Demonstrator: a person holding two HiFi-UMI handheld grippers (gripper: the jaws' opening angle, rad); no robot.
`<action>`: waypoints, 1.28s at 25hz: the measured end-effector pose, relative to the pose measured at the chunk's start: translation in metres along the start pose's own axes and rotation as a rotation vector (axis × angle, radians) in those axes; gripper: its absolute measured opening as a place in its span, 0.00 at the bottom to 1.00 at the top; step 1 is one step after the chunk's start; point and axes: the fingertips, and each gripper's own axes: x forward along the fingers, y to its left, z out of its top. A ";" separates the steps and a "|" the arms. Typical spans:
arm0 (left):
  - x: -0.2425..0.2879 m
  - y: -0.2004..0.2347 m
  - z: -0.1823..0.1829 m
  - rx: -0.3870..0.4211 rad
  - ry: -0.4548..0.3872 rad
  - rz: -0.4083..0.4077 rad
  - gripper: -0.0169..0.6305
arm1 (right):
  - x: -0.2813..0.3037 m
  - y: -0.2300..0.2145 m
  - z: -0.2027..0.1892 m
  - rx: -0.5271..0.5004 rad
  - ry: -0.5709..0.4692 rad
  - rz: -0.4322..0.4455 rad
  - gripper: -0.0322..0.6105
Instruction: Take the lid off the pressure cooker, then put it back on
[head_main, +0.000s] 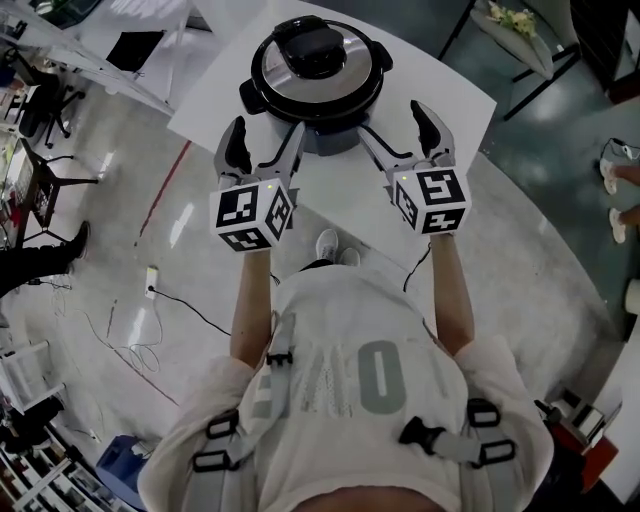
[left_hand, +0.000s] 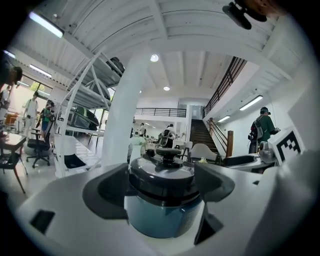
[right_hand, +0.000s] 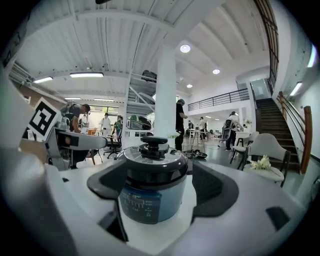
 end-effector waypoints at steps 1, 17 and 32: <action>0.005 0.001 0.008 0.029 -0.005 -0.006 0.65 | 0.005 -0.001 0.007 -0.024 -0.005 0.009 0.70; 0.101 0.014 0.045 0.309 0.126 -0.207 0.64 | 0.119 -0.006 0.063 -0.218 0.036 0.277 0.64; 0.135 0.003 0.020 0.300 0.252 -0.342 0.51 | 0.155 0.004 0.043 -0.238 0.179 0.555 0.55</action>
